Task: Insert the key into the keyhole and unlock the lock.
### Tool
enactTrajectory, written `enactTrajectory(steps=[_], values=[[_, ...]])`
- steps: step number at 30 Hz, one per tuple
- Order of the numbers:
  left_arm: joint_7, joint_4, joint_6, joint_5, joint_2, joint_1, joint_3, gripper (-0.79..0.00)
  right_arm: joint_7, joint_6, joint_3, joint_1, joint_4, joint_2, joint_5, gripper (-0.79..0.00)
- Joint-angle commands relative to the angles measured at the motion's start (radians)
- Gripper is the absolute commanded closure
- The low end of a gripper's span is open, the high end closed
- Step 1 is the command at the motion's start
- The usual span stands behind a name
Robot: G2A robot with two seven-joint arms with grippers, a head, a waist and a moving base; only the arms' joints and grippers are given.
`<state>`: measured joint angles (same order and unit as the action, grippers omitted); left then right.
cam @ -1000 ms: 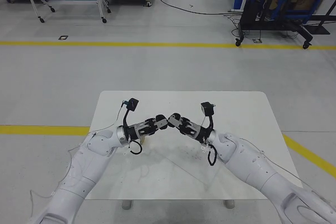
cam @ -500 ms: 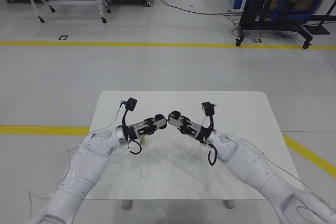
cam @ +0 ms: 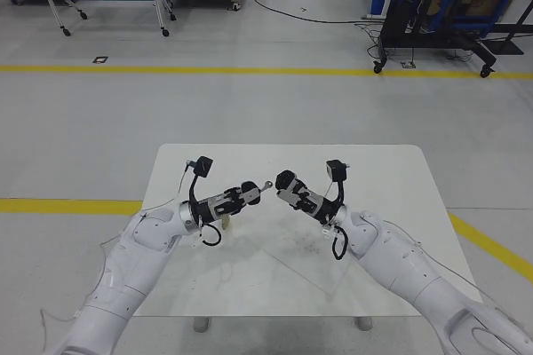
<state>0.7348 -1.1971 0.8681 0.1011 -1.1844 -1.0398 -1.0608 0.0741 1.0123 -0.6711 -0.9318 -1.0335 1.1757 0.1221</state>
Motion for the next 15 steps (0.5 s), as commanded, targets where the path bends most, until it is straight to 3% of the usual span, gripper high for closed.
enactTrajectory(steps=[1, 6, 15], values=[[-0.002, -0.004, -0.010, 0.007, -0.001, 0.002, 0.004, 0.000, 0.000, 0.000, 0.000, 0.000, 0.000, 0.000, 0.000, -0.785], [0.030, -0.027, -0.043, 0.001, 0.002, 0.012, 0.014, 0.000, -0.041, 0.000, -0.019, -0.010, -0.006, -0.007, 0.023, -0.785], [0.198, -0.041, -0.085, -0.017, 0.019, 0.031, 0.026, 0.000, -0.309, 0.000, -0.107, -0.046, -0.040, -0.073, 0.010, -0.785]])
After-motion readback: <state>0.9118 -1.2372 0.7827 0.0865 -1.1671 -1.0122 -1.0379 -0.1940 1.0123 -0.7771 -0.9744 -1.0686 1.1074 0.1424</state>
